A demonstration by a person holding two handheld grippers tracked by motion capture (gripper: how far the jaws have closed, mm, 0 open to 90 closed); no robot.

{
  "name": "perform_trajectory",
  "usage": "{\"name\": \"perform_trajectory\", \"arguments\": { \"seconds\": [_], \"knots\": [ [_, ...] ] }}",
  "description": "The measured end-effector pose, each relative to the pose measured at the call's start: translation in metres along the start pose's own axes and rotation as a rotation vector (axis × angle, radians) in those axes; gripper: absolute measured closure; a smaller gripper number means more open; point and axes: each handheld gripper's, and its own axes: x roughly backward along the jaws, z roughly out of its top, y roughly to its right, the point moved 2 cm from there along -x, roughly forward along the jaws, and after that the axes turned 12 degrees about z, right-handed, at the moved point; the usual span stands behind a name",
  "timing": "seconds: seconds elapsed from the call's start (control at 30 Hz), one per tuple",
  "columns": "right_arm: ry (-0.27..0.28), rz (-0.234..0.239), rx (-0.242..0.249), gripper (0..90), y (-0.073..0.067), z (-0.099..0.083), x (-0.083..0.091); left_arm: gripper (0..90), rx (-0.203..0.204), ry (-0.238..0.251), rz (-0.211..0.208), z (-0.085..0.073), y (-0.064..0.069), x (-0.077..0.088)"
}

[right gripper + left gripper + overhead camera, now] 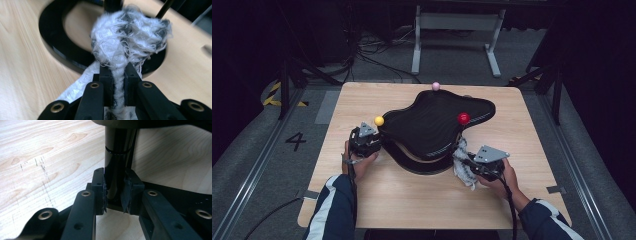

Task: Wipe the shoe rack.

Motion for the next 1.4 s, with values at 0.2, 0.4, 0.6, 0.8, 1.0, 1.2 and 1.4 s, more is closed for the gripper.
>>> {"name": "perform_trajectory", "arguments": {
  "seconds": [0.2,0.4,0.6,0.8,1.0,1.2,1.4],
  "knots": [
    [0.159,-0.038,0.004,81.5,-0.004,0.025,0.034,73.9,-0.003,-0.009,-0.002,-0.002,0.0,0.004],
    [0.172,-0.06,0.044,81.2,-0.013,0.033,0.034,73.8,-0.012,-0.001,-0.011,-0.004,-0.001,0.006],
    [0.046,-0.061,0.084,81.0,-0.021,0.02,0.011,73.6,-0.003,0.009,-0.024,-0.008,-0.001,0.009],
    [-0.082,-0.057,0.106,80.5,-0.02,0.0,-0.015,73.4,0.013,0.02,-0.038,-0.012,0.0,0.013],
    [-0.148,-0.062,0.071,80.3,-0.014,-0.014,-0.031,73.2,0.012,0.019,-0.048,-0.016,0.001,0.019],
    [-0.049,-0.05,0.054,80.7,-0.013,-0.003,-0.012,73.2,0.006,0.013,-0.051,-0.019,0.001,0.023],
    [0.127,-0.097,0.058,80.7,-0.019,0.023,0.022,73.2,-0.002,0.007,-0.053,-0.019,0.004,0.025]
  ]
}}
